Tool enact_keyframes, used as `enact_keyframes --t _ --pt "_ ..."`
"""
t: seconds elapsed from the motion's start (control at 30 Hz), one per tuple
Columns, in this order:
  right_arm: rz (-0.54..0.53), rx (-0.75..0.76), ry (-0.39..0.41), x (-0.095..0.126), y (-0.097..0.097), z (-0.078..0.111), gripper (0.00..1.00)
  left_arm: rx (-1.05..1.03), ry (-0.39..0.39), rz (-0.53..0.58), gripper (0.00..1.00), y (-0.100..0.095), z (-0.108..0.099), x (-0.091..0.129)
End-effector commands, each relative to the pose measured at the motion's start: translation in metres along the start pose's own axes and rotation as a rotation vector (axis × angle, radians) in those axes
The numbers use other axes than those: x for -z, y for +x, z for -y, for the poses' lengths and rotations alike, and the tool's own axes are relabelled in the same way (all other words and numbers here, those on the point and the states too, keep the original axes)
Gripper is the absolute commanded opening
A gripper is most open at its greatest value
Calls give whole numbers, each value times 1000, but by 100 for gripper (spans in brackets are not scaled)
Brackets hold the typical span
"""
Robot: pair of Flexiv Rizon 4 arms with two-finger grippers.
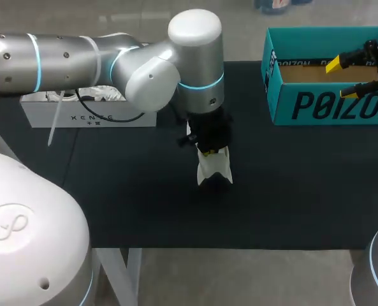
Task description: Take the shoe out of the shoebox, open the shoe tongue, remove and reinsert the insole, then place the shoe into the shoebox
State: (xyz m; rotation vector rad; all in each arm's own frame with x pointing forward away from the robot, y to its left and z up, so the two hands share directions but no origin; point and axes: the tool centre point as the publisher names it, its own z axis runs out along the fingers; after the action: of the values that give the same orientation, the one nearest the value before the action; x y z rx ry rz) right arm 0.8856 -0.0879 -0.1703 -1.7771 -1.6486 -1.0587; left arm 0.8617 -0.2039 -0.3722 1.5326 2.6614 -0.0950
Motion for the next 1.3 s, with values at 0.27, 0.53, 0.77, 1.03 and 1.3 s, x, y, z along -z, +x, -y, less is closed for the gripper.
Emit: enact_keyframes --t 0.27,0.53,0.77,1.03,1.3 --pt "3 0 0 0 0 0 100 25 0 -79 0 2 1 -45" --pt "3 0 0 0 0 0 100 56 21 -31 0 -5 3 -60" --pt "3 0 0 0 0 0 100 102 106 58 0 -14 1 -64" --pt "3 0 0 0 0 0 100 58 61 39 0 -17 3 -36" --pt "3 0 0 0 0 0 100 15 -93 2 0 -19 -9 5"
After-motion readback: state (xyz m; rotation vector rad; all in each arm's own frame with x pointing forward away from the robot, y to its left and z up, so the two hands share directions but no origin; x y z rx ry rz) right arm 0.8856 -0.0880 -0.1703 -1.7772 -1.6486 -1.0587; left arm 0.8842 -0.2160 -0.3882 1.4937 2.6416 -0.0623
